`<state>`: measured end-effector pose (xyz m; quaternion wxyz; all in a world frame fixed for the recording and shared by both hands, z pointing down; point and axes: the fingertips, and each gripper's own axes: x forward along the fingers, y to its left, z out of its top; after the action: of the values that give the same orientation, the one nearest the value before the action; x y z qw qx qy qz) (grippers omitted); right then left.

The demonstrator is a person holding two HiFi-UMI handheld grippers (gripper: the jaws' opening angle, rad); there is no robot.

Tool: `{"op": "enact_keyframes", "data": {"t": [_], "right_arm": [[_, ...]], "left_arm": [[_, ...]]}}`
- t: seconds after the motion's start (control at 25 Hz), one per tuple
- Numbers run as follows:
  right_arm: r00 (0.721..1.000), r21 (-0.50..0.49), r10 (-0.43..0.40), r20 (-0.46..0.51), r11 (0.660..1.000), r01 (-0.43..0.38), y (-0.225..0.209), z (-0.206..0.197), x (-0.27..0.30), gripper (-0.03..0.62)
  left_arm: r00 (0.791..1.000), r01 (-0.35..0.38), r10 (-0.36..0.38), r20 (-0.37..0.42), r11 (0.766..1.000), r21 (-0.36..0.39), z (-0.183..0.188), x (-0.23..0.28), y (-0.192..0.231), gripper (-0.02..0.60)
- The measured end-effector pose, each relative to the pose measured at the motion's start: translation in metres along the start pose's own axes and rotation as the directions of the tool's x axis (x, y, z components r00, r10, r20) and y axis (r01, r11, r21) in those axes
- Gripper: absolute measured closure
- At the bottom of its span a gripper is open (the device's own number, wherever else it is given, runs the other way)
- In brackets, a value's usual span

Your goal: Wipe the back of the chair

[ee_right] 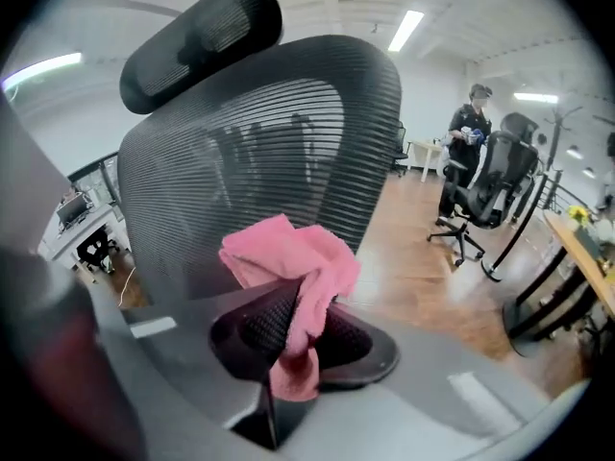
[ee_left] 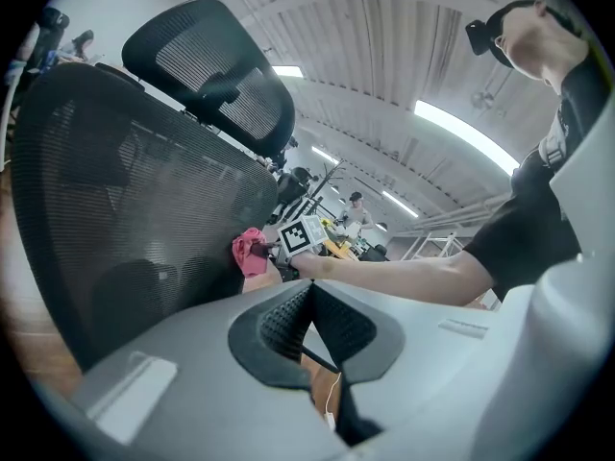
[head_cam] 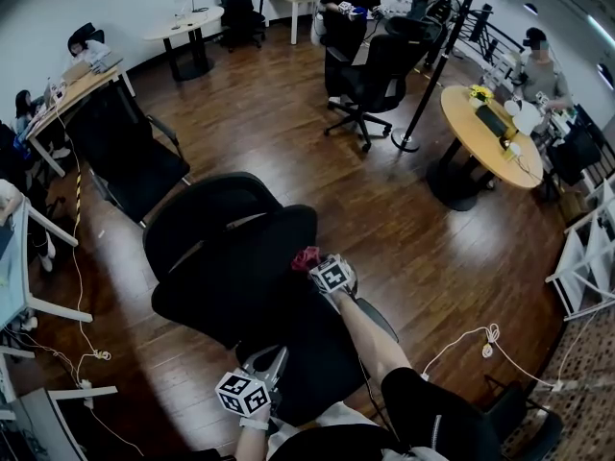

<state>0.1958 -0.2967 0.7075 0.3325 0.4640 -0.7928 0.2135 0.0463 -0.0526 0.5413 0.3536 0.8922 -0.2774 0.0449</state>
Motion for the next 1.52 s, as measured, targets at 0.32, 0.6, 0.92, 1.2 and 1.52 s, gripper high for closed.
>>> {"op": "enact_keyframes", "data": {"t": [0.32, 0.6, 0.92, 1.2, 1.52], "right_arm": [[0.975, 0.219, -0.207, -0.077, 0.951, 0.22, -0.08, -0.039, -0.027, 0.548], [0.988, 0.156, -0.107, -0.111, 0.98, 0.123, -0.027, -0.047, 0.004, 0.548], [0.994, 0.049, -0.022, -0.112, 0.998, 0.028, 0.078, -0.024, 0.033, 0.549], [0.994, 0.008, 0.05, -0.098, 0.999, -0.05, 0.168, -0.017, 0.051, 0.549], [0.98, -0.037, 0.187, -0.071, 0.981, -0.19, 0.283, -0.011, 0.064, 0.549]], "left_arm": [[1.0, -0.017, 0.017, 0.006, 1.0, -0.009, -0.006, -0.008, -0.003, 0.589], [1.0, -0.027, 0.028, 0.013, 0.999, -0.021, -0.015, -0.031, -0.003, 0.589], [0.997, -0.063, 0.065, 0.041, 0.997, -0.032, -0.018, -0.072, 0.005, 0.589], [0.995, -0.082, 0.084, 0.061, 0.996, -0.047, -0.027, -0.115, 0.02, 0.589], [0.994, -0.092, 0.095, 0.056, 0.994, -0.055, -0.032, -0.153, 0.034, 0.589]]}}
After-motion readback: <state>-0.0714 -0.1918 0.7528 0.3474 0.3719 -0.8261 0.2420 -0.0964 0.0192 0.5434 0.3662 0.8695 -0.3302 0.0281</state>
